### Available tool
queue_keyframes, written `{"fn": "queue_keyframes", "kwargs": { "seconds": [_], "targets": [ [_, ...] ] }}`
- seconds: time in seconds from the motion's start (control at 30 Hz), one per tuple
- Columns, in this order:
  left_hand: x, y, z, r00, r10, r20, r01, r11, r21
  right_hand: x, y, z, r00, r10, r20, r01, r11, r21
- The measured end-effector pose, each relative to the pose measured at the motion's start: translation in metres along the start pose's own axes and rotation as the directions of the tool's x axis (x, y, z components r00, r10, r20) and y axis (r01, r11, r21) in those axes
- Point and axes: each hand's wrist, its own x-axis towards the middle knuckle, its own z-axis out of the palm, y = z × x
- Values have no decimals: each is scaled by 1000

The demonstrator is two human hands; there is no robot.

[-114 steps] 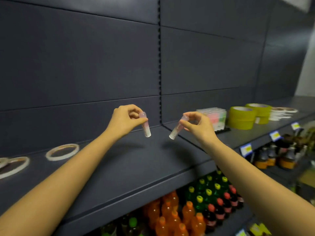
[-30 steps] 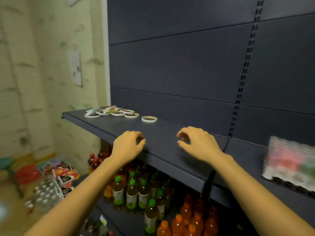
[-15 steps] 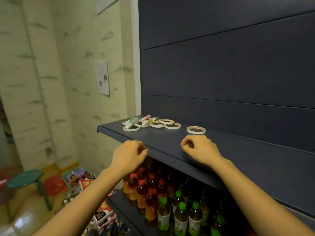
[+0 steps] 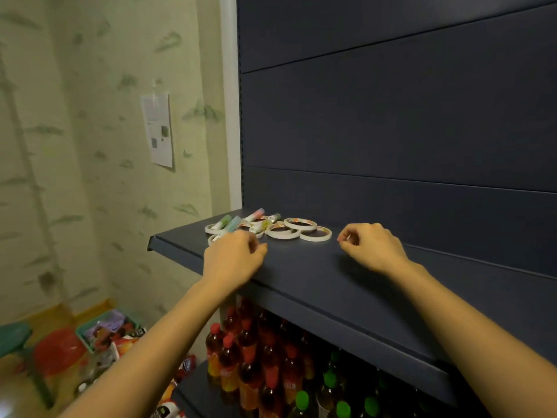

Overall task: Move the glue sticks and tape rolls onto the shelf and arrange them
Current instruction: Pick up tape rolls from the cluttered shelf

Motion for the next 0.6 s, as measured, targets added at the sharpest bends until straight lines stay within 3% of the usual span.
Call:
{"fn": "queue_keyframes", "kwargs": {
  "seconds": [0.13,0.4,0.6],
  "targets": [
    [54,7,17,998,52,32,-52,999,-16,41,21,3,997,72,-1,-72,995,-63],
    [143,21,65,943,80,324,-156,964,217,88,67,0,984,177,-36,-181,969,-170],
    [190,38,104,937,58,345,-141,965,221,78,88,-13,969,246,-11,-234,907,-349]
  ]
}}
